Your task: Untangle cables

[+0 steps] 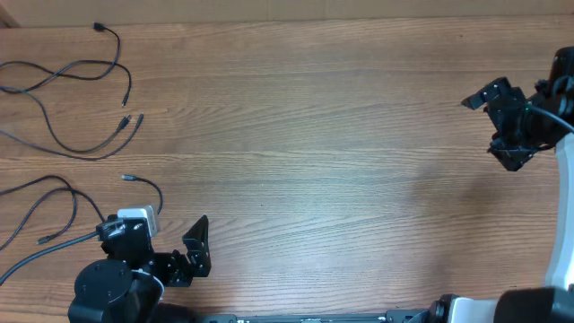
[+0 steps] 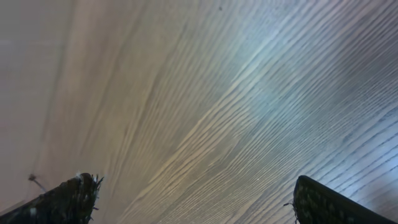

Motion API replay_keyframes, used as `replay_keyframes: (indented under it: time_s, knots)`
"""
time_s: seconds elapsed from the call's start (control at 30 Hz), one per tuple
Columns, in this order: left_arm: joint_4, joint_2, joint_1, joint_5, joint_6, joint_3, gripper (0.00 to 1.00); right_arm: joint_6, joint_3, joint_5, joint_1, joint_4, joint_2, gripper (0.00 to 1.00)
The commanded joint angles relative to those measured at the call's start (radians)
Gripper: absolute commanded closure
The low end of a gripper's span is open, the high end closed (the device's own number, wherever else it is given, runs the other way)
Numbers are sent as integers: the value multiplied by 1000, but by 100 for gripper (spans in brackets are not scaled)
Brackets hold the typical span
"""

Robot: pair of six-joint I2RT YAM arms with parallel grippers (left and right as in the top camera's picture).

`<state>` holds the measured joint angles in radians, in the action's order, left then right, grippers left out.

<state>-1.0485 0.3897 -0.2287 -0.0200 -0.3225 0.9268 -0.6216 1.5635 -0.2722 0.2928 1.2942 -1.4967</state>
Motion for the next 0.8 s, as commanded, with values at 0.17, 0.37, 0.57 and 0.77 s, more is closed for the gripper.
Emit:
replay_keyframes:
  time_s: [0.17, 0.37, 0.57, 0.77]
  knots:
    - [1, -6, 6, -14, -14, -9, 0, 1, 14, 10, -76, -5, 182, 0]
    - [1, -6, 6, -14, -14, -9, 1, 0, -12, 182, -210, 19, 274, 0]
    - [1, -6, 6, -14, -14, -9, 0, 94, -173, 358, -416, -119, 452, 0]
    - [0, -6, 6, -14, -14, -9, 0, 214, -401, 358, -449, -321, 654, 0]
